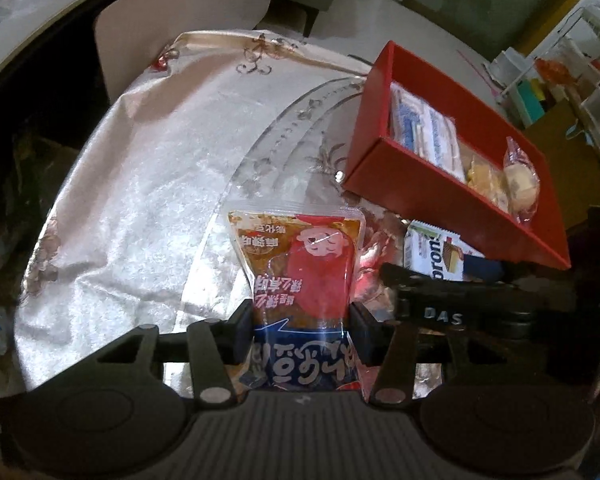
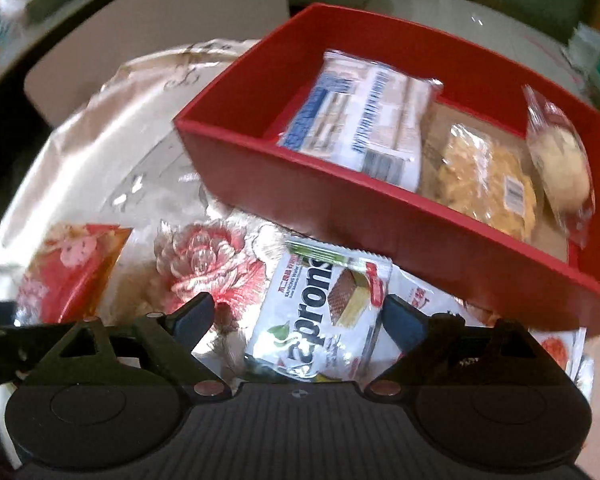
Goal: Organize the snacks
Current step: 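Grasp the Kaprons wafer pack with the right gripper while the left grasps the red-blue snack bag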
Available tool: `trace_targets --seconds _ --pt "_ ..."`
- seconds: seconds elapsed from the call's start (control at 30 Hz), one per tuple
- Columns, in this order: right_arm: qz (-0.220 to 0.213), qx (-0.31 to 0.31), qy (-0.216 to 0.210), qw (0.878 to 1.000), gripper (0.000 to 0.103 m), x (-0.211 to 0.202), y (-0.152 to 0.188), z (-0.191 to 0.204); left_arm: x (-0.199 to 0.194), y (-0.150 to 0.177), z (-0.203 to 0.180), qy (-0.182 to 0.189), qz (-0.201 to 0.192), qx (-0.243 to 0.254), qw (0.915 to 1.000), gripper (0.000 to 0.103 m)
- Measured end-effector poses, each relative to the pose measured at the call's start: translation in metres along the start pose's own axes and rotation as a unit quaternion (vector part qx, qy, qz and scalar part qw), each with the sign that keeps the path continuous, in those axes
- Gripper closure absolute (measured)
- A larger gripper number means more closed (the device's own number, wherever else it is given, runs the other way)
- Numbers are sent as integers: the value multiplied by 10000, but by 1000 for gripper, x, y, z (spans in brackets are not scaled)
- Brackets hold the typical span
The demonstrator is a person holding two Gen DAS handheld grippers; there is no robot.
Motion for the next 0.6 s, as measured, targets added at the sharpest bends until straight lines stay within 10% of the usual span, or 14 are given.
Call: trace_targets --seconds 0.1,0.3,0.6 --pt "26 -24 -155 9999 32 -6 2 0 1 3 7 -123 69 -30 9999 60" --pt "118 148 -424 9989 32 -16 17 2 6 10 11 -310 137 16 9994 60" --pt "52 37 -126 9999 5 -6 18 22 18 14 28 -679 200 68 9975 58"
Point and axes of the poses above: each gripper's, at about its wrist camera, not at the fingertips, and x roughly the way its jaws point, z to its left, y to its underside, the point moved 10 cm from there along x, roughly the way its jaws point, and after that the axes turned 9 degrees about y, right-handed, at the moved point
